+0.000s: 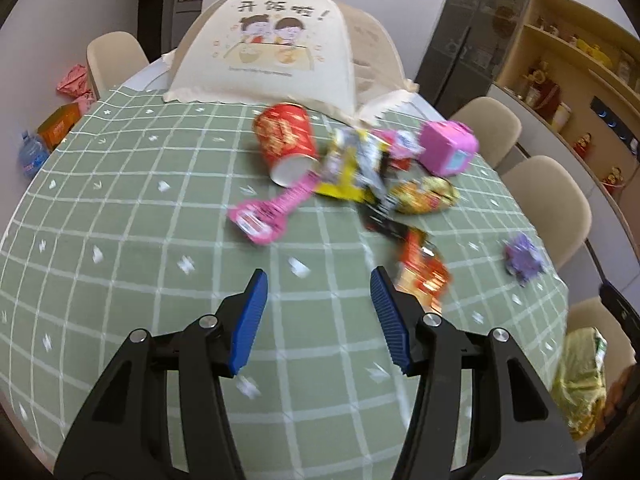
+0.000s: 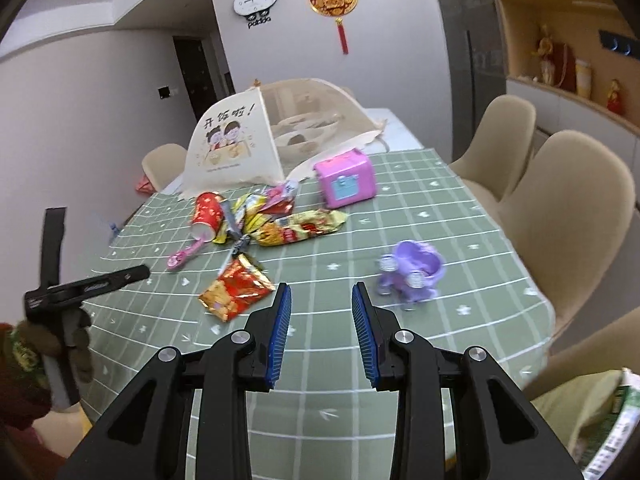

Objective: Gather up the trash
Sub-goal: 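Grasp the pink lollipop wrapper with the left tool while the right tool grasps the red snack packet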

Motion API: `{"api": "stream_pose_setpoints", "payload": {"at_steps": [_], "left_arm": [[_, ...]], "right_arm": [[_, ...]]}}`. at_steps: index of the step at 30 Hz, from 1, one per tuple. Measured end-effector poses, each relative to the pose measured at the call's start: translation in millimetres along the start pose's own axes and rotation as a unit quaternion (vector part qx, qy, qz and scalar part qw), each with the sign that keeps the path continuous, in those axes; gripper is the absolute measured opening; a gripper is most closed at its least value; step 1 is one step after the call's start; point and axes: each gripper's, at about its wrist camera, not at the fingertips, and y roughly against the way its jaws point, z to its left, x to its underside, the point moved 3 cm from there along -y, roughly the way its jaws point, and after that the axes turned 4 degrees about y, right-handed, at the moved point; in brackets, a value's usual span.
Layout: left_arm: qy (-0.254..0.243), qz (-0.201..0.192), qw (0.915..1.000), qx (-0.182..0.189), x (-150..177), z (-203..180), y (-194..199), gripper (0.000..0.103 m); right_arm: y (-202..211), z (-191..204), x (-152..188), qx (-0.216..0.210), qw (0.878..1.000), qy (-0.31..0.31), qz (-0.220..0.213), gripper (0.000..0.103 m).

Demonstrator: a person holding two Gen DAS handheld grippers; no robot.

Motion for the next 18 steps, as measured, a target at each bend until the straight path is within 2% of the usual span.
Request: {"api": "stream_pose_setpoints", "payload": {"at_steps": [4, 8, 12, 17, 18], "left_arm": [[-0.006, 0.003, 0.9998, -0.018, -24, 30, -30, 0.051], [-0.014, 0.029, 0.9993, -0.021, -40, 48, -66, 0.051], [-0.039, 0.048, 0.998, -0.011, -45, 46, -87, 0.051], [-0.065, 0.087, 0.9941, -0.007, -40, 37, -105, 0.049], [-0.069, 0.082, 0.9942, -0.009, -39, 35, -104, 0.049]], "right_arm": [[-26, 15, 2, -0.026, 0.999, -0.005, 0.046, 0.031], [-54, 30, 10, -0.031, 0.995, 0.003, 0.096, 0.031], [-74, 41, 14, -0.026, 0.991, 0.015, 0.13, 0.031], [-92, 51, 14, -0.03, 0.989, 0.026, 0.145, 0.031], [-98, 53, 14, -0.032, 0.988, 0.025, 0.148, 0.031]]}}
